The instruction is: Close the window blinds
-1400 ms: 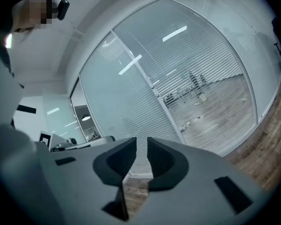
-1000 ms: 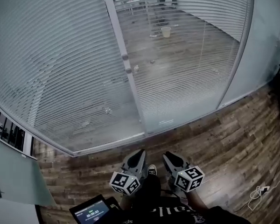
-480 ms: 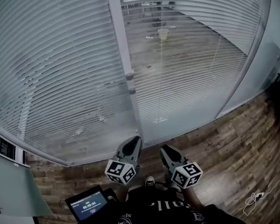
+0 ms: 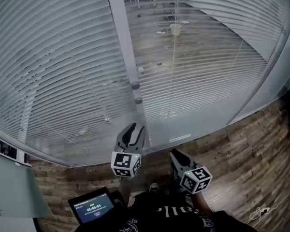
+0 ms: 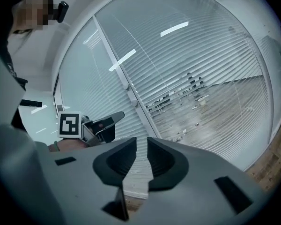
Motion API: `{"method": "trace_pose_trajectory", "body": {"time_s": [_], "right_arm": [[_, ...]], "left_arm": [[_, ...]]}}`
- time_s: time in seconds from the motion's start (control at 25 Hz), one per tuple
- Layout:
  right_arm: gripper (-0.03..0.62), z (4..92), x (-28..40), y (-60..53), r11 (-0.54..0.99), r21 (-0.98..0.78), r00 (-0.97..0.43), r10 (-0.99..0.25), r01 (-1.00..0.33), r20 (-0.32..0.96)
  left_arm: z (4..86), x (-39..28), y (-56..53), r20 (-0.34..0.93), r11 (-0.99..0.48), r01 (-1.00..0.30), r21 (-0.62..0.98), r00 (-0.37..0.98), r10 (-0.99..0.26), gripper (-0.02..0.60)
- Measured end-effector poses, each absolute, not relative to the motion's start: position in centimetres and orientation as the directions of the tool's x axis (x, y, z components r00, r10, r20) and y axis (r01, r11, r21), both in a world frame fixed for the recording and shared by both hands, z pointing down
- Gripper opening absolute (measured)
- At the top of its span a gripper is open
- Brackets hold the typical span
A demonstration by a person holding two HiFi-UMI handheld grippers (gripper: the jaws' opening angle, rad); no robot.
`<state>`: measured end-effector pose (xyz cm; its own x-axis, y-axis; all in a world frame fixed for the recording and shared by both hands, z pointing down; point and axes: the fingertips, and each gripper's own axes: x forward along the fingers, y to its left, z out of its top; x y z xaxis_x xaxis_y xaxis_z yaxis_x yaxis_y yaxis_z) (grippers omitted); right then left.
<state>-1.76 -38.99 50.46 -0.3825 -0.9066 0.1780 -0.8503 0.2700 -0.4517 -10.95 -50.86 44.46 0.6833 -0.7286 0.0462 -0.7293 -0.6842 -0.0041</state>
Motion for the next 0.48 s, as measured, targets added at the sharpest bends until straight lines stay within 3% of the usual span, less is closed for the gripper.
{"method": "trace_pose_trajectory", "body": {"time_s": [0.24,0.48], "right_arm": [[0.083,50.3,1.0,-44.4,0.403,-0.437,-0.514,-0.841,-0.804,0.171],[0.083,48.9,3.0,-50.3,0.537,-0.407,-0.634,-0.758,-0.739,0.151]], "left_arm": [[43.4,-9.6,-57.0,0.078,-0.533,-0.822,-0.201,0.529,-0.845,0.126],[43.0,-8.1,-60.8,0.127,-0.407,-0.825,-0.393,0.39,-0.912,0.144]]}}
